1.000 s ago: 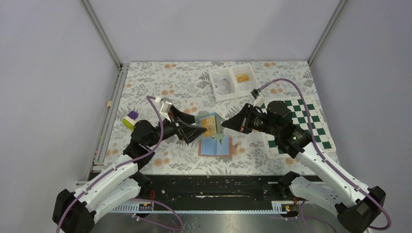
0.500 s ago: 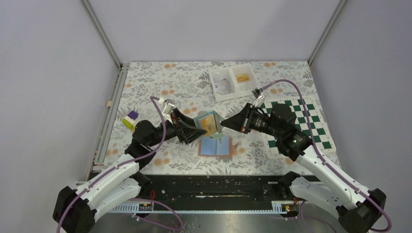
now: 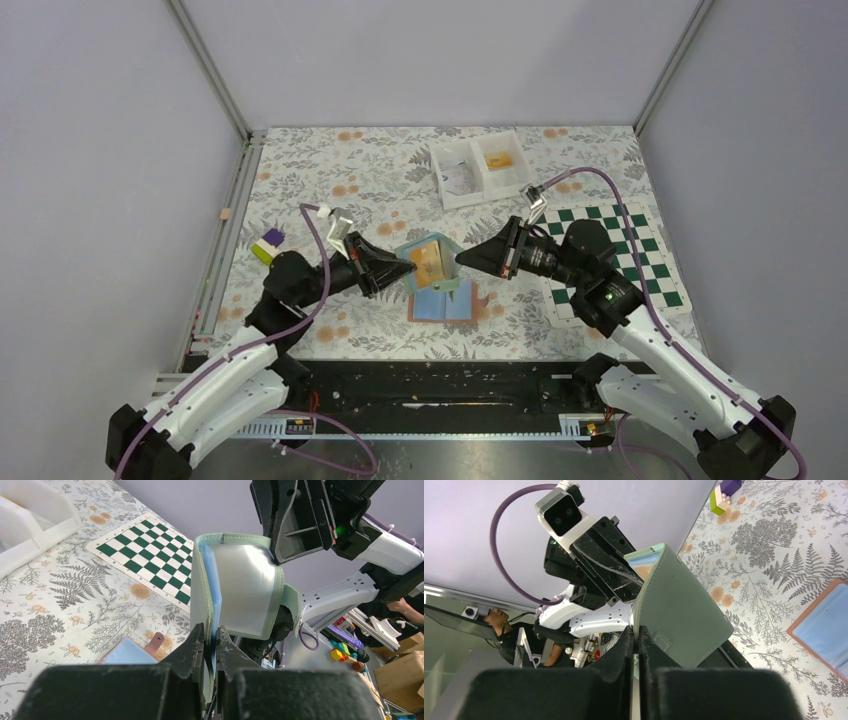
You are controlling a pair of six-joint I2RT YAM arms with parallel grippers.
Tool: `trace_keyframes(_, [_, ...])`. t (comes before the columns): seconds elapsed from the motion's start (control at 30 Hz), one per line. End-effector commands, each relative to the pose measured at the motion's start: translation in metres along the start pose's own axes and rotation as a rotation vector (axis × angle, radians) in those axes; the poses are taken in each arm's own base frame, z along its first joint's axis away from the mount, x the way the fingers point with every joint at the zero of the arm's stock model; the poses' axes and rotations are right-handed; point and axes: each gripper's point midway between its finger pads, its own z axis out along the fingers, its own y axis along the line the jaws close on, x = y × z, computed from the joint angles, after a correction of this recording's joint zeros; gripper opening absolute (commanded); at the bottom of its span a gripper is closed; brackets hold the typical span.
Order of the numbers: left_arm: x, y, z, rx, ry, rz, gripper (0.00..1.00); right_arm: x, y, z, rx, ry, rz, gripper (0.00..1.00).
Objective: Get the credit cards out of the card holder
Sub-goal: Open the card holder.
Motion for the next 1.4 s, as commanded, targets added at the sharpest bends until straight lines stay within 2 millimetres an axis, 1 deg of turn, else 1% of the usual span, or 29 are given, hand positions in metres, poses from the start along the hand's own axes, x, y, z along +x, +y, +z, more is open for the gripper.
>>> trace_keyframes(0.0, [-0.024, -0.008, 0.0, -0.037, -0.018, 0.019, 0.0, -0.011, 0.006, 0.003, -0.022, -0.012, -0.066, 0.16])
trace_keyframes(0.03, [-0.024, -0.004, 0.001, -0.062, -0.01, 0.017, 0.0, -0.011, 0.004, 0.002, 0.005, -0.004, -0.077, 0.32])
trace_keyframes(0.07, [-0.024, 0.0, 0.0, -0.092, -0.003, 0.013, 0.0, -0.013, -0.002, 0.0, 0.063, -0.012, -0.092, 0.45])
trace_keyframes(0.1, [-0.025, 0.005, -0.001, -0.126, 0.001, 0.01, 0.0, -0.017, -0.008, -0.007, 0.13, -0.028, -0.113, 0.5])
trace_keyframes(0.17, [-0.027, 0.01, -0.002, -0.162, 0.009, 0.021, 0.0, -0.03, 0.001, -0.021, 0.188, -0.086, -0.16, 0.51])
trace_keyframes(0.23, [-0.028, 0.015, -0.002, -0.193, 0.001, 0.015, 0.0, -0.041, 0.025, -0.029, 0.152, -0.139, -0.185, 0.5])
trace_keyframes(0.3, [-0.031, 0.02, -0.002, -0.228, -0.009, 0.005, 0.0, -0.04, 0.045, -0.028, 0.101, -0.141, -0.191, 0.48])
trace_keyframes(0.33, [-0.033, 0.026, -0.003, -0.265, -0.013, -0.006, 0.0, -0.037, 0.051, -0.026, 0.089, -0.131, -0.197, 0.47])
trace_keyframes(0.4, [-0.036, 0.036, -0.004, -0.327, -0.021, -0.018, 0.0, -0.028, 0.062, -0.016, 0.076, -0.111, -0.216, 0.46])
trace_keyframes(0.5, [-0.04, 0.047, -0.005, -0.394, -0.033, -0.033, 0.0, -0.009, 0.079, 0.009, 0.018, -0.065, -0.214, 0.44])
trace_keyframes(0.57, [-0.042, 0.048, -0.004, -0.405, -0.041, -0.042, 0.0, 0.004, 0.077, 0.028, 0.016, -0.044, -0.207, 0.43])
trace_keyframes(0.63, [-0.044, 0.048, -0.004, -0.41, -0.052, -0.06, 0.0, 0.014, 0.07, 0.046, 0.02, -0.031, -0.179, 0.43])
trace_keyframes(0.7, [-0.045, 0.046, -0.005, -0.411, -0.066, -0.093, 0.0, 0.026, 0.058, 0.063, 0.034, -0.004, -0.128, 0.42])
trace_keyframes(0.77, [-0.047, 0.04, -0.003, -0.381, -0.081, -0.124, 0.0, 0.035, 0.043, 0.076, 0.061, 0.02, -0.098, 0.42])
trace_keyframes(0.87, [-0.051, 0.028, -0.003, -0.331, -0.087, -0.125, 0.0, 0.035, 0.026, 0.084, 0.106, 0.005, -0.117, 0.45])
trace_keyframes(0.9, [-0.05, 0.025, -0.003, -0.315, -0.087, -0.119, 0.0, 0.034, 0.02, 0.084, 0.138, 0.005, -0.149, 0.48])
trace_keyframes(0.97, [-0.052, 0.014, -0.003, -0.25, -0.099, -0.086, 0.0, 0.025, 0.006, 0.08, 0.201, -0.011, -0.247, 0.57])
trace_keyframes(1.03, [-0.049, -0.001, -0.003, -0.156, -0.092, -0.052, 0.0, 0.019, -0.002, 0.072, 0.208, -0.009, -0.312, 0.63])
trace_keyframes(1.17, [-0.043, -0.022, -0.007, -0.047, -0.06, -0.008, 0.0, 0.006, -0.003, 0.05, 0.131, 0.009, -0.369, 0.66])
trace_keyframes(1.37, [-0.044, -0.049, -0.009, 0.101, -0.057, 0.003, 0.0, 0.009, 0.014, 0.033, 0.022, 0.068, -0.419, 0.68])
